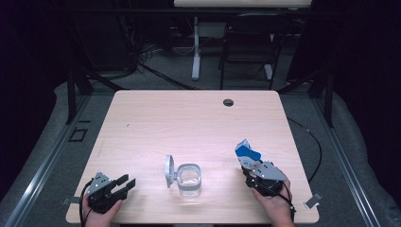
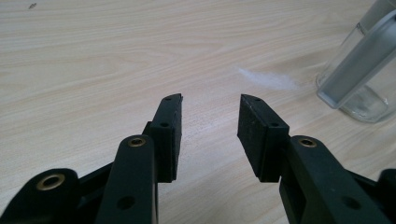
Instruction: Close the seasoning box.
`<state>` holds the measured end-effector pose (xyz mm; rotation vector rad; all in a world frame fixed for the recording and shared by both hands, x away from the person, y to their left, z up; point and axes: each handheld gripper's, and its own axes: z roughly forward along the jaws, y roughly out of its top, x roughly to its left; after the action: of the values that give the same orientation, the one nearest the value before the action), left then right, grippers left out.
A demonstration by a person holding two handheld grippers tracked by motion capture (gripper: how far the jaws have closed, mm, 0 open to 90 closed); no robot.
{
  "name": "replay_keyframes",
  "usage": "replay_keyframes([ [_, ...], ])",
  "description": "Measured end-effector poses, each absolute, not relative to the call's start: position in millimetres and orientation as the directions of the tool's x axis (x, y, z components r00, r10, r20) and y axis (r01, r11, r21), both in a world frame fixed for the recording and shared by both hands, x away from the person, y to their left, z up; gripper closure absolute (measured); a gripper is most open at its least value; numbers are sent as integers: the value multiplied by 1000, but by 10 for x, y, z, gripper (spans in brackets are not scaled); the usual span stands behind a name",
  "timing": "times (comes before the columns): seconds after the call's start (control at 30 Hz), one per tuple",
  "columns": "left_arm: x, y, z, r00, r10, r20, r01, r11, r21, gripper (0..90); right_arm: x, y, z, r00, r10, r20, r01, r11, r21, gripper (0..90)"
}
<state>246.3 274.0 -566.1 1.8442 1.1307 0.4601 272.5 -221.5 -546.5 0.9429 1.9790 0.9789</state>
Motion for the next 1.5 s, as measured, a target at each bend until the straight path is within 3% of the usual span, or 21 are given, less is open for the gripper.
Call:
replay_keyframes([
  [0.5,2410,2735,-5654,503,861,-77,483,-207,851,574,2703,-2026,-5322,-417,780,-466,231,587,776,449],
  [0.93,2429,2693,-5711,491,870,-34,469,-232,852,466,2703,-1923,-5267,-399,743,-538,222,647,729,449],
  [1.2,2428,2700,-5709,481,877,5,454,-253,854,447,2702,-1854,-5266,-391,712,-583,211,686,696,450],
  [1.33,2410,2674,-5688,478,875,80,417,-306,856,446,2704,-1809,-5266,-375,697,-611,204,705,679,450],
  [1.5,2419,2669,-5694,463,884,56,447,-288,847,446,2709,-1753,-5272,-375,668,-642,191,734,652,450],
])
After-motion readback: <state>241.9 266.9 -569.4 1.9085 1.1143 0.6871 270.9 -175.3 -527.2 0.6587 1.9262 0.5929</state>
